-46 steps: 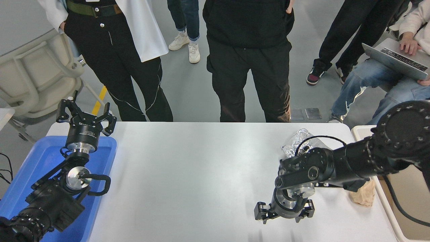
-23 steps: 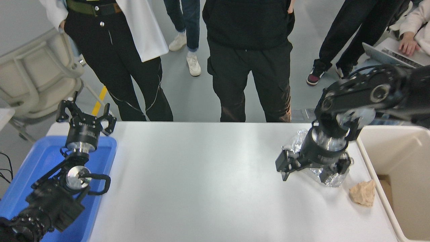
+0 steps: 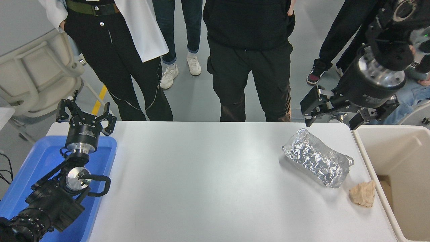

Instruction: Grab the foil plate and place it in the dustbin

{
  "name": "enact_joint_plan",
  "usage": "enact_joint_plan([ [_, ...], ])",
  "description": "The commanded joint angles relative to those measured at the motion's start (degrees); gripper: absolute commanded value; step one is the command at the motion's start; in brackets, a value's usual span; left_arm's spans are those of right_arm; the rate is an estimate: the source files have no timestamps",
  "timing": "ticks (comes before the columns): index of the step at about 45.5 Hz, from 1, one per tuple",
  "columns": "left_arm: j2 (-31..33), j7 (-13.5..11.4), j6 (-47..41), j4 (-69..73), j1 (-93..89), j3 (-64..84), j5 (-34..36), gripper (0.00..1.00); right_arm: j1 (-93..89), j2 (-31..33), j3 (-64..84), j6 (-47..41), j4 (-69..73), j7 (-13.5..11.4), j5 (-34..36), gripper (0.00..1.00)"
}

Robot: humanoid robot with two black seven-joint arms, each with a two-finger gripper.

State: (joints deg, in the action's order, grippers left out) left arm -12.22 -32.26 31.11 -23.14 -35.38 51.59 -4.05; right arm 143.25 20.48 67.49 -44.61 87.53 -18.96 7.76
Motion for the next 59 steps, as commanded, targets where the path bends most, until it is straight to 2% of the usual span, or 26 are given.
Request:
enact_joint_plan([
  [1,0.0,0.0,0.0,0.02,-0.04,0.0,0.01,0.99,1.6,0.79,1.33,-0.39,0.01,0.06,0.06,1.0],
  [14,0.0,0.0,0.0,-0.06,-0.04,0.0,0.01,0.99,-6.57,2.19,1.42,-0.39,-1.93,-0.02,-0.82,1.0],
  [36,0.0,0.0,0.0,0.02,-0.04,0.09,0.01,0.99,-29.95,4.57,0.63,26.94,-9.12,-0.02,-4.51,1.0],
  [59,0.0,0.0,0.0,-0.07,0.05,0.09,0.01,0.99,-60.62,2.55,-10.18,30.1,-34.88,-0.02,-4.6,1.0],
])
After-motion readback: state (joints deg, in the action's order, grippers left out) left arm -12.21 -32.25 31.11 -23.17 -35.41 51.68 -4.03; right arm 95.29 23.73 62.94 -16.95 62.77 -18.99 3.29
